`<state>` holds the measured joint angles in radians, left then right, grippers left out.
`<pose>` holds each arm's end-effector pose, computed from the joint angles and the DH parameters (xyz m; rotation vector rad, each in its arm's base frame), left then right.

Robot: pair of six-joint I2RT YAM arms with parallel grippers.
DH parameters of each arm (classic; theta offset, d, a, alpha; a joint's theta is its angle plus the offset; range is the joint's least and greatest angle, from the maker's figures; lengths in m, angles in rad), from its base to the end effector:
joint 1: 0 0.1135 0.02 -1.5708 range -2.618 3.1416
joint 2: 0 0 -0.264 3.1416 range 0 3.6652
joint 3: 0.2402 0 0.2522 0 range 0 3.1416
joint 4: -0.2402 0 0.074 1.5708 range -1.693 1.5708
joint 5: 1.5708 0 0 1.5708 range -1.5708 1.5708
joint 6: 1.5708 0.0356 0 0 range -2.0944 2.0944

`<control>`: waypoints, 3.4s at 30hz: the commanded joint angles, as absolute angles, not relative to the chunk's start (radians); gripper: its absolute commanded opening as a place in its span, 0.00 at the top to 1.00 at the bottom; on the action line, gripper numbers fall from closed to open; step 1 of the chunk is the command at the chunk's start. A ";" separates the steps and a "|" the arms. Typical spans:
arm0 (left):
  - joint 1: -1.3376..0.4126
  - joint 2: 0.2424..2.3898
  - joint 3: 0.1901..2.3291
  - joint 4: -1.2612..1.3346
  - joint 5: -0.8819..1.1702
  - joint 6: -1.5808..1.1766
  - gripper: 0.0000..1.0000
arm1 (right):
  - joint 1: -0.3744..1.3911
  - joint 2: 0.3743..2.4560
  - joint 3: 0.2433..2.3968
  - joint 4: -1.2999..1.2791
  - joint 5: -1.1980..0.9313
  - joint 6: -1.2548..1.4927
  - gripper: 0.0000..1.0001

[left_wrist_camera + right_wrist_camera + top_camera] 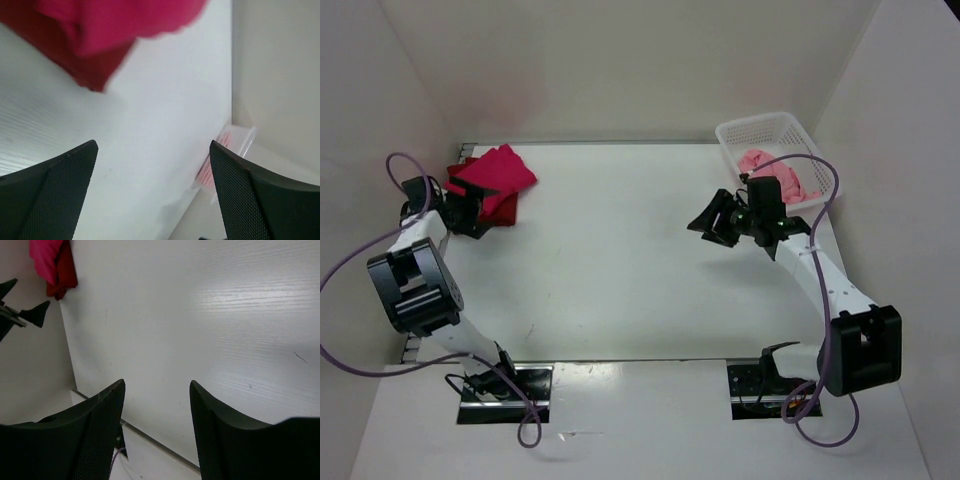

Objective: Fold and stack the t-shirts
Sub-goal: Put the neatly folded tshirt into the corner of the board with the left arm, then grab crumpled tshirt from bin with the right arm, then move the tshirt to the center of the board

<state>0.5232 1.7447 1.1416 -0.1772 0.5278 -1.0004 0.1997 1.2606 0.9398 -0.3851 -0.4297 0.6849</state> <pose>0.3346 0.1723 0.2103 -1.4364 1.8913 -0.8523 0.2634 0.0684 0.2756 0.3376 2.3578 0.9356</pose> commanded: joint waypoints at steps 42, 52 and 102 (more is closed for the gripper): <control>-0.509 1.657 0.998 -0.178 0.581 -0.752 0.59 | -0.169 2.113 1.819 -0.422 0.060 0.606 0.98; -0.358 1.667 1.210 -0.232 0.591 -0.747 0.42 | -0.143 1.628 1.770 -0.304 -0.075 0.660 1.00; -0.408 1.796 1.416 -0.426 0.054 -0.543 0.19 | 0.283 1.723 1.588 -0.287 -0.241 0.707 0.40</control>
